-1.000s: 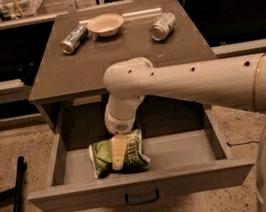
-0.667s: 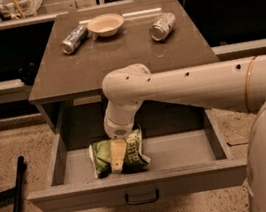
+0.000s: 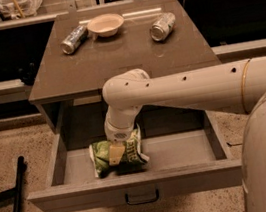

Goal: Pick green jalapeno chip bag from top drawer and place on counter

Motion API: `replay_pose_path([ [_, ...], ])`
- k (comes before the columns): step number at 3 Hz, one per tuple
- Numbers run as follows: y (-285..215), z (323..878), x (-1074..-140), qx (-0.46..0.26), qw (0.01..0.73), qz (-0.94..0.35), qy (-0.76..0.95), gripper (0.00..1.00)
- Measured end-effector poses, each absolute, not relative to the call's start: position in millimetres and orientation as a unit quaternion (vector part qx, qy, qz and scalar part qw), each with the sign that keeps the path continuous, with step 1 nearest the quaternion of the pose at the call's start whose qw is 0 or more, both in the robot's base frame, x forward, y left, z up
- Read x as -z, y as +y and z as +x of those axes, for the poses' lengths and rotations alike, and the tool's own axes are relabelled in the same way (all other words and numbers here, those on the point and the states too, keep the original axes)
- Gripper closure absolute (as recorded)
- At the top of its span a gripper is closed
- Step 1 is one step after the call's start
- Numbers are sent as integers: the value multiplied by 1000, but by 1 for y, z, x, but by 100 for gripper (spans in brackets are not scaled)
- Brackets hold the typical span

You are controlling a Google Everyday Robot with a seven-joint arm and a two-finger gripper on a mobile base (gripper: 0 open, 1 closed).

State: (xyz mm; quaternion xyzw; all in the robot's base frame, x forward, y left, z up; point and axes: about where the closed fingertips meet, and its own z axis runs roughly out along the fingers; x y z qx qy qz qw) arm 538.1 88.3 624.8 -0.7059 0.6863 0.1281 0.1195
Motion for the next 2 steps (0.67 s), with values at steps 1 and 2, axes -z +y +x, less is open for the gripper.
replay_pose_path([
  [1,82,541,-625,-123,128,-701,691,63],
  [2,70,542,-646,-123,161,-696,689,86],
])
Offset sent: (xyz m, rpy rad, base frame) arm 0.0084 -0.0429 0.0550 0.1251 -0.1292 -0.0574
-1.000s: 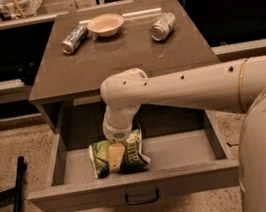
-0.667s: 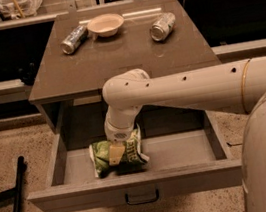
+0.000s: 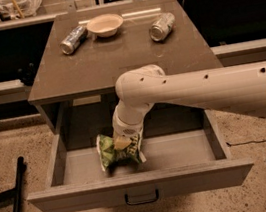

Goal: Pick green jalapeno chip bag from top drawer and place on counter

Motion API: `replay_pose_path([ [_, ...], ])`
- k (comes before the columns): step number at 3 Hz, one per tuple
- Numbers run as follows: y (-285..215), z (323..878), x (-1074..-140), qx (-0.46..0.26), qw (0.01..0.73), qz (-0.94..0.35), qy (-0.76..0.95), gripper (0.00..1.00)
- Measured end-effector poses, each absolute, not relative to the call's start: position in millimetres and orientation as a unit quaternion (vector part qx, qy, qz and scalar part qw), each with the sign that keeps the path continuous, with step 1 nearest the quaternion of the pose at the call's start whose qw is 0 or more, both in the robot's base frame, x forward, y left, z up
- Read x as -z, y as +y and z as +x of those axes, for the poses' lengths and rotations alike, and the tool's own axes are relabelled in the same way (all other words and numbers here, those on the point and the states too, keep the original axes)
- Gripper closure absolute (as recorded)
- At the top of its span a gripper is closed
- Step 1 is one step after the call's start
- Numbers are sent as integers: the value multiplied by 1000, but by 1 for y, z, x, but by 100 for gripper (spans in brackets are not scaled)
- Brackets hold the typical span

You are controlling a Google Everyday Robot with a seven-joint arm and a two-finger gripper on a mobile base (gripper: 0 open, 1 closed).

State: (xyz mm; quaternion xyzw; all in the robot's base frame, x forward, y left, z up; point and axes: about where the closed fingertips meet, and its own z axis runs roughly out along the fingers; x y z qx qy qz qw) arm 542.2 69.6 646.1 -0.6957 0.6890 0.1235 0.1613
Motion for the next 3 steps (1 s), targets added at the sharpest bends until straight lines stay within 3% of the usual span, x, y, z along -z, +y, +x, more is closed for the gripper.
replay_pose_path([
  [1,48,537,-696,-124,223,-691,676,100],
  [2,-2,527,-773,-107,293,-686,657,100],
  [3,-37,526,-810,-75,314,-669,669,100],
])
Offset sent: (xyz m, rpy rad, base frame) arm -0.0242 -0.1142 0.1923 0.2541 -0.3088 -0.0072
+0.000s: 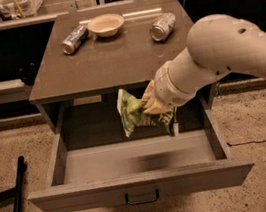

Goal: Pick green jalapeno chip bag from top drawer and place on counter

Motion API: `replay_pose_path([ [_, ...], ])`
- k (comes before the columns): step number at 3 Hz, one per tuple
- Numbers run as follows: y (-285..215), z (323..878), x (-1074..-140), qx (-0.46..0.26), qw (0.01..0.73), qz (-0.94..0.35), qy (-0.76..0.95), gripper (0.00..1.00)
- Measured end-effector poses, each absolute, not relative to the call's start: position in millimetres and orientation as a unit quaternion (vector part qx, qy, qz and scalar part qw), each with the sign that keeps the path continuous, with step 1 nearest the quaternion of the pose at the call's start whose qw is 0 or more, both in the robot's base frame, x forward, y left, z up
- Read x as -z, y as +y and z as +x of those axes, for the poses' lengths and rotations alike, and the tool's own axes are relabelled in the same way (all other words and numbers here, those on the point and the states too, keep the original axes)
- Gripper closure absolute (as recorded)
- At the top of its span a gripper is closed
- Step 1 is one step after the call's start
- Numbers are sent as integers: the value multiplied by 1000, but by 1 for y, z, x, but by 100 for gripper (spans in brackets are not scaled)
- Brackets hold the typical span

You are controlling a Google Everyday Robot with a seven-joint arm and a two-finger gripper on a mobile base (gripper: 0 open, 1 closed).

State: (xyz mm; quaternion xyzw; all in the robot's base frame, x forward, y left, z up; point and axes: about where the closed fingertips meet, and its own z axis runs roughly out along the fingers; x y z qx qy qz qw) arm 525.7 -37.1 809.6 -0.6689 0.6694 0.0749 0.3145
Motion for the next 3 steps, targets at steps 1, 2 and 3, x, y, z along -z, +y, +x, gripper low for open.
replay_pose_path([
  [1,-43,527,-815,-71,320,-664,672,100],
  [2,-50,532,-824,-67,331,-655,676,100],
  [3,-78,549,-864,-39,362,-634,682,100],
])
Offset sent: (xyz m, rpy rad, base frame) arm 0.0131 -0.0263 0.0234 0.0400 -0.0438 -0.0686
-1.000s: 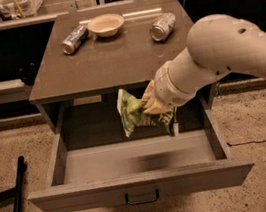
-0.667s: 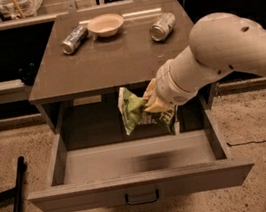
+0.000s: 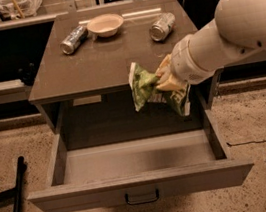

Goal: Pick green jalapeno chip bag from top drawer and place on counter

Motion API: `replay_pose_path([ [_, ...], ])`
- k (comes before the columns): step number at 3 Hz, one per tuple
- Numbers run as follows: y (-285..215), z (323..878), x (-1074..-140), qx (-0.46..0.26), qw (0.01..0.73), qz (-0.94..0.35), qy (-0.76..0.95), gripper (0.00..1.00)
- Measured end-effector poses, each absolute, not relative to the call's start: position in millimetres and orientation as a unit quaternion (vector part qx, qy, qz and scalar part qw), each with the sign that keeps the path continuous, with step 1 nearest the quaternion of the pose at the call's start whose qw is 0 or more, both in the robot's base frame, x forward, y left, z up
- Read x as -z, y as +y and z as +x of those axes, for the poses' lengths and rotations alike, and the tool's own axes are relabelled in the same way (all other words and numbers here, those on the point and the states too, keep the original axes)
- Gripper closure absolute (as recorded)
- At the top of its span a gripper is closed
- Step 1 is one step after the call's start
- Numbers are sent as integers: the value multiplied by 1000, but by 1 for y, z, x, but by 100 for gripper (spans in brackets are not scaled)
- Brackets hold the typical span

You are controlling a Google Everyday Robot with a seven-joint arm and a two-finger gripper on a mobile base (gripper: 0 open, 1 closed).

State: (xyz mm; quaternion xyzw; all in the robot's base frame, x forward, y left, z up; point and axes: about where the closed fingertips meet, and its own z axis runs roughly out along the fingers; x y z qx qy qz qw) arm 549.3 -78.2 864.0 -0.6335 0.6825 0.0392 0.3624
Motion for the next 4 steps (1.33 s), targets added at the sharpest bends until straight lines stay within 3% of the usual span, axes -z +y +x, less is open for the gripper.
replay_pose_path([
  [3,-109,661,-939,-31,433,-574,694,100],
  [4,-112,698,-933,-46,434,-558,706,82],
])
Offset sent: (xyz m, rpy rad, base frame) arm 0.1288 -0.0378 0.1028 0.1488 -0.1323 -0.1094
